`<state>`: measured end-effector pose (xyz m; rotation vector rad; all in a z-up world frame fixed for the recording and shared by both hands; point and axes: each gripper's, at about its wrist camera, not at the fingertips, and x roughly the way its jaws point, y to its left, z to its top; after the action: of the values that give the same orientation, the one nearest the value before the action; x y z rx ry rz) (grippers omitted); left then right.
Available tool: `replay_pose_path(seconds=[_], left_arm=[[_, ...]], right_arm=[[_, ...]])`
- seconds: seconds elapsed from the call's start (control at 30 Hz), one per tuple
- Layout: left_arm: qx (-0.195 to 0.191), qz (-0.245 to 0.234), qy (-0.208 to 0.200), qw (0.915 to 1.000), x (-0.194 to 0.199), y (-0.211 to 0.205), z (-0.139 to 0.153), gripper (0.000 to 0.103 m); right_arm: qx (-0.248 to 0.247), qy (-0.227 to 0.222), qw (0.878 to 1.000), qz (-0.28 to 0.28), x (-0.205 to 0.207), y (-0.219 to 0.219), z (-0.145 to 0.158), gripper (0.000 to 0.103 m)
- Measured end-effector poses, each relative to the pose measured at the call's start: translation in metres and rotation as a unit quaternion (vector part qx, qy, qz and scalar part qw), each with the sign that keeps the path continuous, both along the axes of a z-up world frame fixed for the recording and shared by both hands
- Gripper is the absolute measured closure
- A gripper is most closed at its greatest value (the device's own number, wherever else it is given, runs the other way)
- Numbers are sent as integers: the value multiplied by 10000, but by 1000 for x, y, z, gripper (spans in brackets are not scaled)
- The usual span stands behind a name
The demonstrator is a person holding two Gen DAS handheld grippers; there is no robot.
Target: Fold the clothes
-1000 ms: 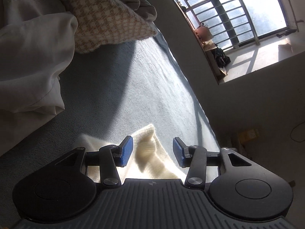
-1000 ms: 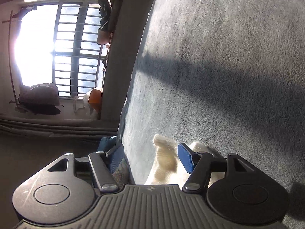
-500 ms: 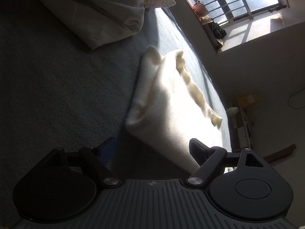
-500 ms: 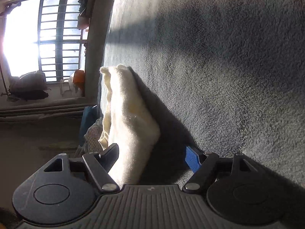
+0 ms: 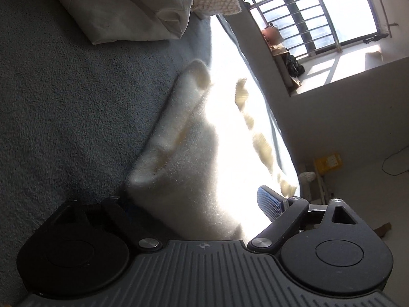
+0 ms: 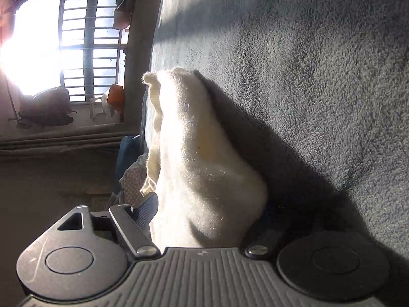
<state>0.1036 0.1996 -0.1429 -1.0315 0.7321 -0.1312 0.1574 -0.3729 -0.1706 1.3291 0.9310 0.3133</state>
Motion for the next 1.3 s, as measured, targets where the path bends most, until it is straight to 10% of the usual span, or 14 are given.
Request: replay_pose_path(seconds=[0.3,0.63,1.03,1.3], left_arm=[[157,325,85,9993,2,-1,2,75],[161,187,-379,9990,-30,-7,41,81],[162,-984,401,9942,-211,19,39,80],[1002,-1737,620,9777,-217,23,32,61]], right_arm=[[-773,-233,9960,-379,-10,15,12,63],[-1020,-1094,9877,-458,-49,16,68,88],[-636,-312,9971,291,-221,-4,63,89],[-968,675,9870,1089,-231,-36,39,51]])
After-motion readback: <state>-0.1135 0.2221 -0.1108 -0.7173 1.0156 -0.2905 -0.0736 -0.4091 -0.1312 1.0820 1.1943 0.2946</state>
